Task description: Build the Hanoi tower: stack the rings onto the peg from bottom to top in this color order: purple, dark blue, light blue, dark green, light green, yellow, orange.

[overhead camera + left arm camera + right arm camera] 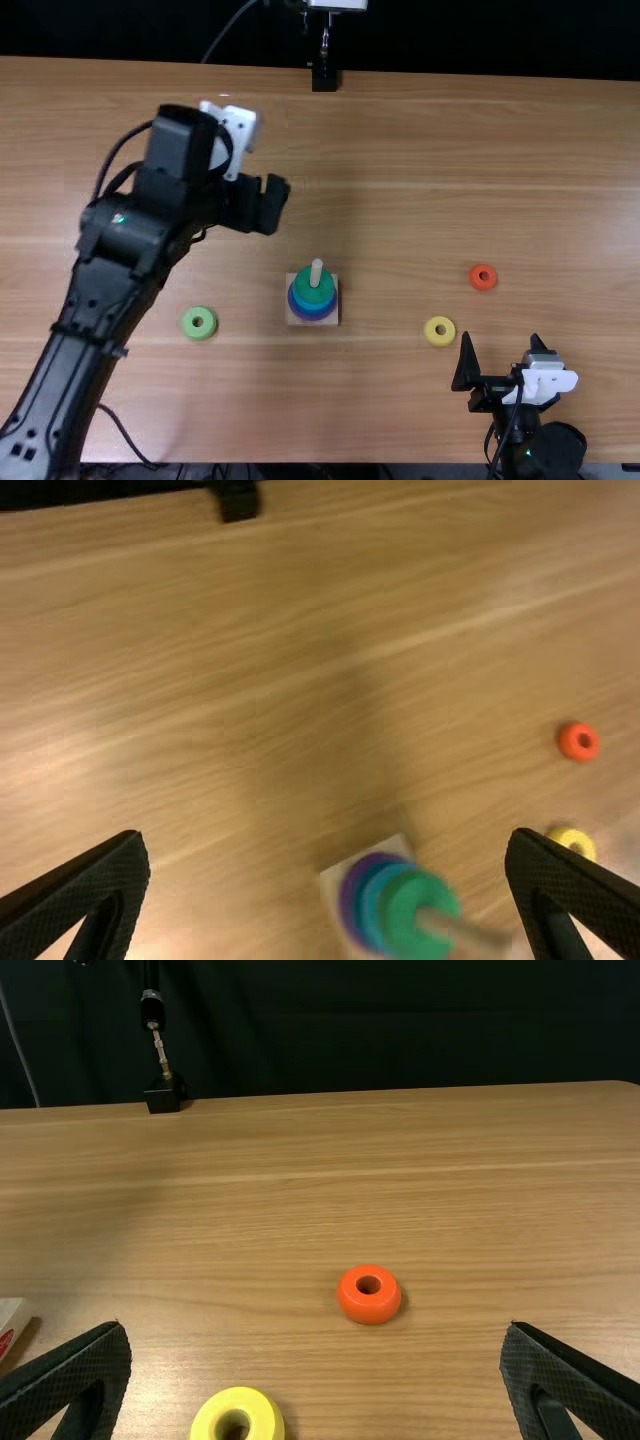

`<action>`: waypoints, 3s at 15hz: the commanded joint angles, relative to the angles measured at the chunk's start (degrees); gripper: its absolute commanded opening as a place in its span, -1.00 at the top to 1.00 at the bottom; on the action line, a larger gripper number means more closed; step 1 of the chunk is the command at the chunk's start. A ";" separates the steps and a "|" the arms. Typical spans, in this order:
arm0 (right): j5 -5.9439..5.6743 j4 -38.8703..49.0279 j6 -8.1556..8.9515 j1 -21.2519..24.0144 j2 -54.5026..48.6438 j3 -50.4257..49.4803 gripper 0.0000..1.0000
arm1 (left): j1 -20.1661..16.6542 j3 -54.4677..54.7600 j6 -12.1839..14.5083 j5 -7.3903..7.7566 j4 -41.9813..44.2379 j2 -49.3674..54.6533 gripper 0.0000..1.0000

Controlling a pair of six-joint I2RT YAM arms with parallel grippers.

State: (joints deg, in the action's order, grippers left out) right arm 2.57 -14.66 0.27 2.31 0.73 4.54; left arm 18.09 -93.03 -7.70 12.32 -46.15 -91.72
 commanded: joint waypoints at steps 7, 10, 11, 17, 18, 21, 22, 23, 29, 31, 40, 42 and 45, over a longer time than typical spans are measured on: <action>0.49 -4.18 0.15 0.59 -0.73 -3.66 -1.00 | -7.98 22.11 9.60 -0.08 -2.26 13.15 -1.00; 0.49 -4.18 0.15 0.59 -0.73 -3.66 -1.00 | -8.42 30.98 13.40 -0.08 -2.89 18.25 -1.00; 0.49 -4.18 0.15 0.59 -0.73 -3.66 -1.00 | -8.33 33.00 13.51 -0.08 -2.89 19.12 -1.00; 0.49 -4.18 0.15 0.59 -0.73 -3.66 -1.00 | -7.63 40.39 13.82 -0.08 -2.89 14.91 -1.00; 0.49 -4.18 0.15 0.59 -0.73 -3.66 -1.00 | -7.45 40.48 13.93 -0.08 -3.00 13.94 -1.00; 0.49 -4.18 0.15 0.59 -0.73 -3.66 -1.00 | -6.57 41.09 14.03 -5.04 -2.36 11.04 -1.00; 0.49 -4.18 0.15 0.59 -0.73 -3.66 -1.00 | -6.22 41.18 14.03 -6.73 -2.26 10.34 -1.00; 0.49 -4.18 0.15 0.59 -0.73 -3.66 -1.00 | -5.87 41.27 14.03 -7.25 -2.05 9.54 -1.00; 0.49 -4.18 0.15 0.59 -0.73 -3.66 -1.00 | -3.94 41.71 13.93 -7.25 1.33 4.01 -1.00; 0.49 -4.18 0.15 0.59 -0.73 -3.66 -1.00 | -3.76 41.09 14.03 -7.25 1.64 1.20 -1.00; 0.49 -4.18 0.15 0.59 -0.73 -3.66 -1.00 | -3.67 40.65 13.93 -7.15 8.71 -2.41 -1.00; 0.49 -4.18 0.15 0.59 -0.73 -3.66 -1.00 | -3.76 40.65 14.03 -7.15 8.71 -3.46 -1.00; 0.49 -4.18 0.15 0.59 -0.73 -3.66 -1.00 | -3.76 40.65 13.93 -7.04 8.71 -3.46 -0.91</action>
State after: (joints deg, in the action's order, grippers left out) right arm 2.57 -14.61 0.27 2.31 0.73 4.54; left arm 14.04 -52.36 5.80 4.89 -37.56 -94.54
